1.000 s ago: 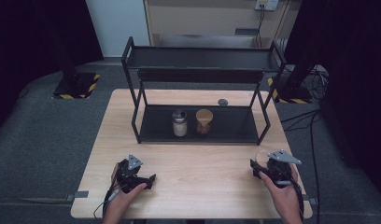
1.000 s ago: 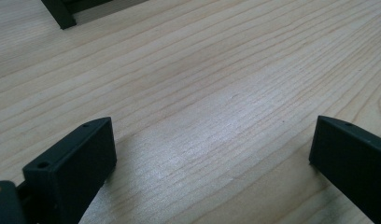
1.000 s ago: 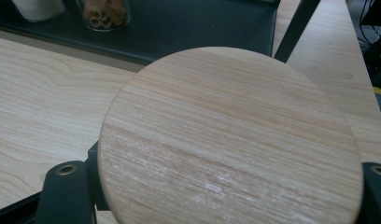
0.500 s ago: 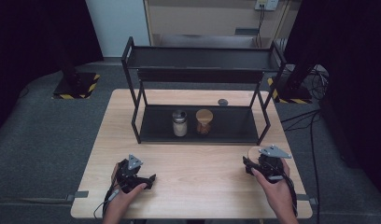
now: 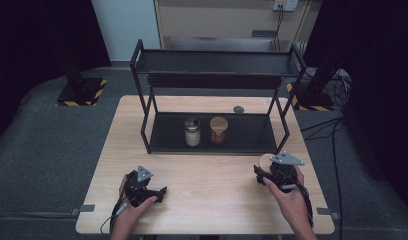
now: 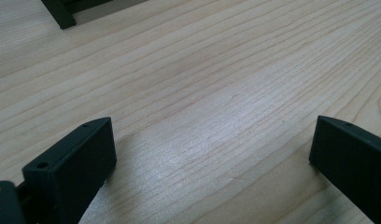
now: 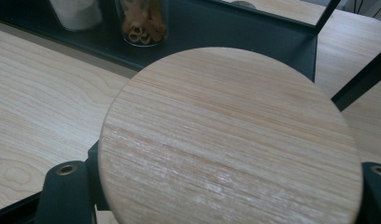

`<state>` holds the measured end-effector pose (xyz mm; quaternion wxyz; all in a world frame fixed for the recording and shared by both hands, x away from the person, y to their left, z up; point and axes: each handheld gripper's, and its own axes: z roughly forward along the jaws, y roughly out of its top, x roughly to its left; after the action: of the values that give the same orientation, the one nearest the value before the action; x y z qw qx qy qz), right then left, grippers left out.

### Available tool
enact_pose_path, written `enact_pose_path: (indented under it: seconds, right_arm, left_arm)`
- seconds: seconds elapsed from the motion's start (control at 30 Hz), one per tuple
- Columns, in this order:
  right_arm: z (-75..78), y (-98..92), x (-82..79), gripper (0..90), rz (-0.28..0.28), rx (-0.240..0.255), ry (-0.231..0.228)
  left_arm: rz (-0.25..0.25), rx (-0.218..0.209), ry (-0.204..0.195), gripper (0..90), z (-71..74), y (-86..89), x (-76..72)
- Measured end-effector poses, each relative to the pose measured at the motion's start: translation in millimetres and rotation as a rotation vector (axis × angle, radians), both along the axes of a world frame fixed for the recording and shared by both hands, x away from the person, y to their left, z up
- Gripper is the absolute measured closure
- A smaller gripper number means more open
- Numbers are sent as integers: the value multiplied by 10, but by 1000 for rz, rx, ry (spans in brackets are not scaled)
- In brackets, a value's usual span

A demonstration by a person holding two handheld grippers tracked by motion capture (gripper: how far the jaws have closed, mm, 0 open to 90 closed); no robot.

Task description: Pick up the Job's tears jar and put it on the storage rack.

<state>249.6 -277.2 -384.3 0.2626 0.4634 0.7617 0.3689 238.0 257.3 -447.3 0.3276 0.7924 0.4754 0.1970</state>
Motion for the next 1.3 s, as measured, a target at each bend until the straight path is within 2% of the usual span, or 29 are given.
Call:
enact_pose_path:
  seconds: [0.43, 1.3]
  right_arm:
    - [32, 105, 59, 258, 20, -5, -3]
    - [31, 348, 282, 258, 56, -24, 1]
  left_arm:
    - [-2, 0, 1, 0, 1, 0, 6]
    - [-2, 0, 1, 0, 1, 0, 5]
